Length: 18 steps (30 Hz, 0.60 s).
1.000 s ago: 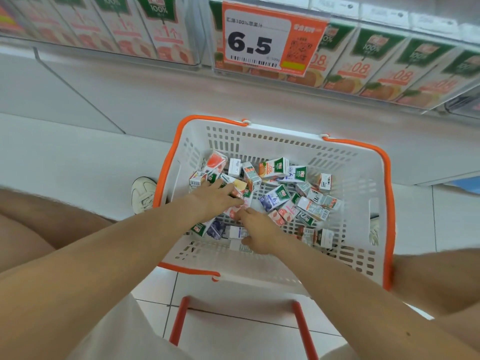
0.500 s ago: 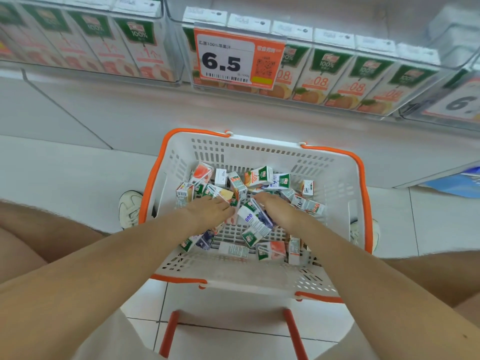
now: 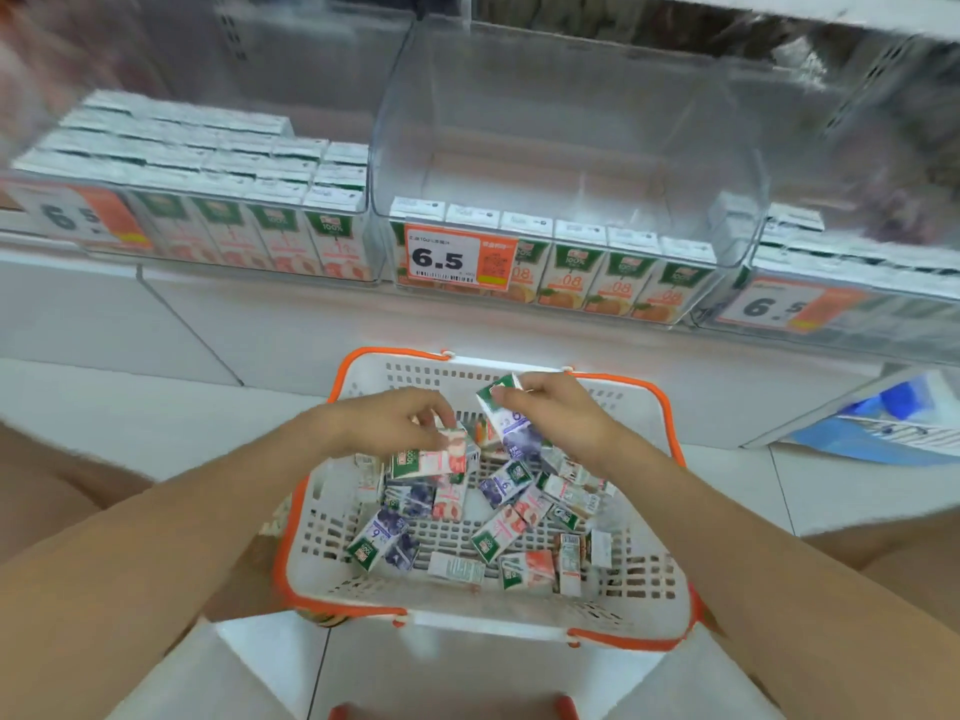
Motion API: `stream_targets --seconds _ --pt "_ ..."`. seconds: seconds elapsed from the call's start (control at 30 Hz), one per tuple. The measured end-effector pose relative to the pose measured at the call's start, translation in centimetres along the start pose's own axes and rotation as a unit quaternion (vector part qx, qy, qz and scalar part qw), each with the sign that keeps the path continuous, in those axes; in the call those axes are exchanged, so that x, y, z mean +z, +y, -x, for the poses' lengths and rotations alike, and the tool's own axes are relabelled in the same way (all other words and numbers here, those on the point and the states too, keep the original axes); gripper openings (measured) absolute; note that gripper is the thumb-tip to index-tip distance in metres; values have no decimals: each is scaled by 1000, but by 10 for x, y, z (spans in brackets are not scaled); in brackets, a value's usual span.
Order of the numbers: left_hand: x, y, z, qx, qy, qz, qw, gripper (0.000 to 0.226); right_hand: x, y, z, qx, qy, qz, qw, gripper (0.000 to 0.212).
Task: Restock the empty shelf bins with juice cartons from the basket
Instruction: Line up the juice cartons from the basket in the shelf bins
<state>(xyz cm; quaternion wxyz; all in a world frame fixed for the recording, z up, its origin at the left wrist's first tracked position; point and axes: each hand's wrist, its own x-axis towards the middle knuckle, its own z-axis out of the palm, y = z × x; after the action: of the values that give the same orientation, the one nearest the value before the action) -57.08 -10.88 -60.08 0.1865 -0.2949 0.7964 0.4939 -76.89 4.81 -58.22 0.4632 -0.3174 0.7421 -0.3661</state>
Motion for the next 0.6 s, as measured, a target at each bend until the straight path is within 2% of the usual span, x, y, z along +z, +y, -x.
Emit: stream_targets --seconds 0.1,0.27,0.37,0.43,0.6 --pt "-16 32 27 29 24 18 999 22 -8 -30 12 -60 -1 20 998 40" --pt "-28 66 58 63 115 47 990 37 -21 -60 31 -185 -4 186 965 36" --pt "-29 90 69 79 151 91 981 39 -30 -77 45 -232 57 260 936 43" --pt "-29 106 72 98 184 106 972 35 -39 -90 55 -247 102 288 920 40" --pt "-34 150 76 214 269 126 931 21 -73 -123 89 -258 219 300 892 34"
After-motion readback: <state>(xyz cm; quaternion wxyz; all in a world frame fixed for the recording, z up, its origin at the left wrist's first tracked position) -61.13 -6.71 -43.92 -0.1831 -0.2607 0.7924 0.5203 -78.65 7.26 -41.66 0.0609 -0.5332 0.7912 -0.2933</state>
